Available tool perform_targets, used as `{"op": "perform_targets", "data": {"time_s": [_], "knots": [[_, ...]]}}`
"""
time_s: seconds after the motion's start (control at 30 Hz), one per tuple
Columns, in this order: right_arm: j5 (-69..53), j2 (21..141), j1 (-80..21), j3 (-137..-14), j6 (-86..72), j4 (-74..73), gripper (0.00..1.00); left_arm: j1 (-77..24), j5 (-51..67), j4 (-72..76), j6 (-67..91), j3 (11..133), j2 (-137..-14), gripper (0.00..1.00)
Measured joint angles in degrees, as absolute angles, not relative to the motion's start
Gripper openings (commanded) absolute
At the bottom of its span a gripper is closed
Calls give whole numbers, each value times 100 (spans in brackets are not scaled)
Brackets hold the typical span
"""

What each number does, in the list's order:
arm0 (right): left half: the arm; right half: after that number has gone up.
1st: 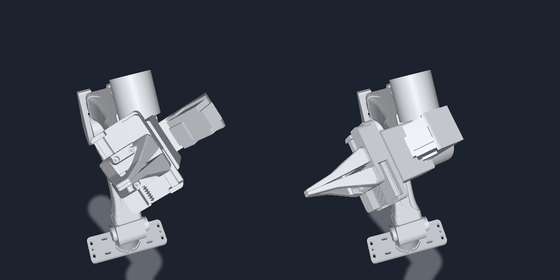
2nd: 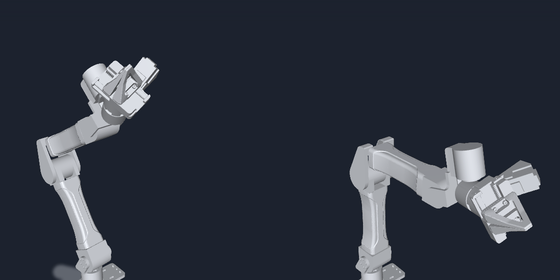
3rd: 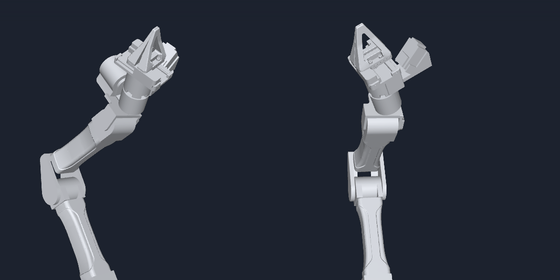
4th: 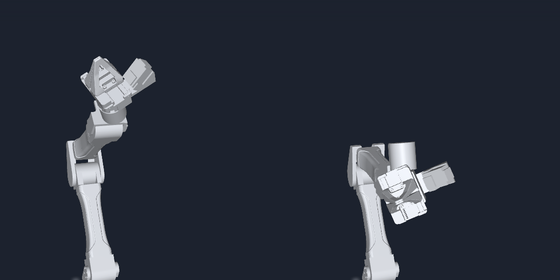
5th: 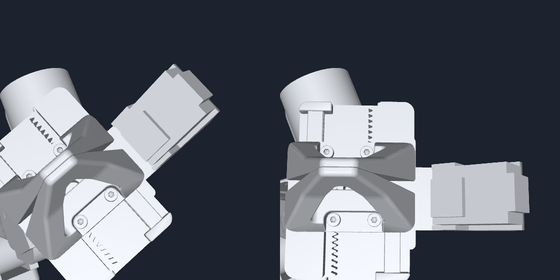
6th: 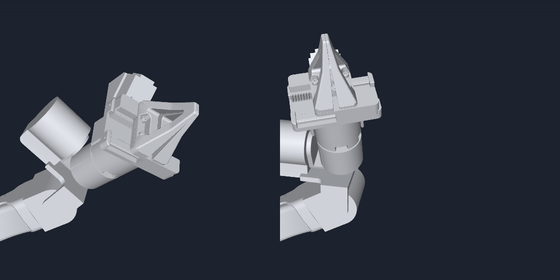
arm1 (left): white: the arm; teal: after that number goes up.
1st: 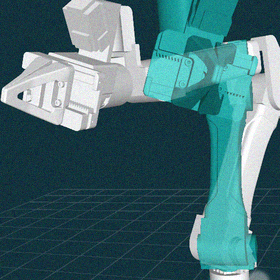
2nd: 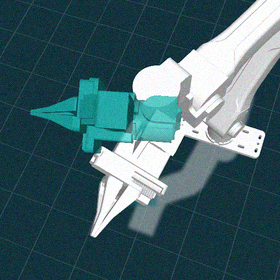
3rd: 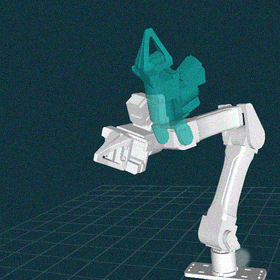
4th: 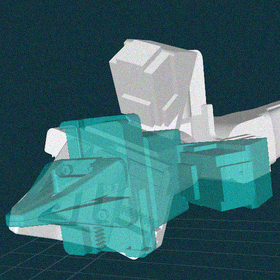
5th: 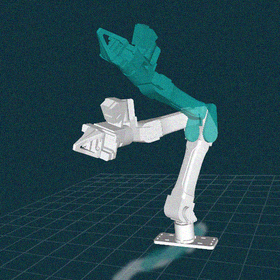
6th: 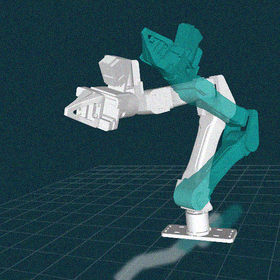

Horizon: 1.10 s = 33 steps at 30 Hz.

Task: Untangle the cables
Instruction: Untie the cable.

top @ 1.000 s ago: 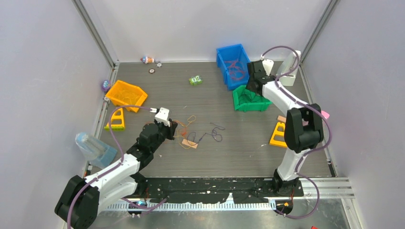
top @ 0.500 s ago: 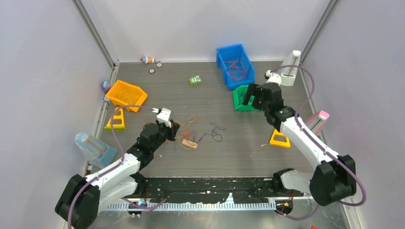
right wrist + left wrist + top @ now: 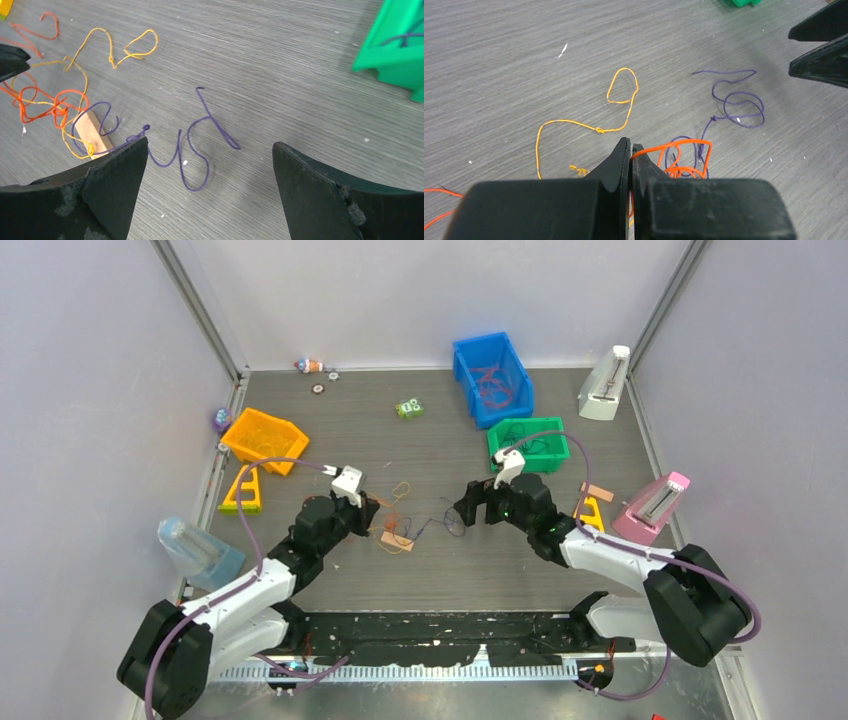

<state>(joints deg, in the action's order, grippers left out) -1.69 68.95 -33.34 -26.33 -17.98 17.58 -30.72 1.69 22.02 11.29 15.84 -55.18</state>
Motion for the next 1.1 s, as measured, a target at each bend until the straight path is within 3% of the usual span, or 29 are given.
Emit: {"op": "perform_targets", "data": {"time_s": [0.23, 0.73, 0.83, 0.97, 1.03, 1.1], "knots": [[-283, 7100, -3564, -2512, -1621, 2646, 100, -3301, 287, 1240, 1151, 2327, -5382, 0], [309, 6449, -3564, -2060, -1636, 3127, 100, -4154, 458, -1044, 1330, 6165, -5625, 3], [425, 6342, -3564, -2045, -1636, 3162, 100, -4150, 384, -1302, 1330, 6235, -5695, 22], [434, 6326, -3564, -1997, -1638, 3223, 100, -4150, 73, -1490, 1382, 5833, -5693, 69], [397, 6326, -3564, -1955, -1640, 3264, 100, -4145, -189, -1555, 1479, 5548, -5614, 83], [327, 6329, -3564, -1925, -1640, 3295, 100, -4108, -526, -1671, 1575, 5242, -5454, 91]]}}
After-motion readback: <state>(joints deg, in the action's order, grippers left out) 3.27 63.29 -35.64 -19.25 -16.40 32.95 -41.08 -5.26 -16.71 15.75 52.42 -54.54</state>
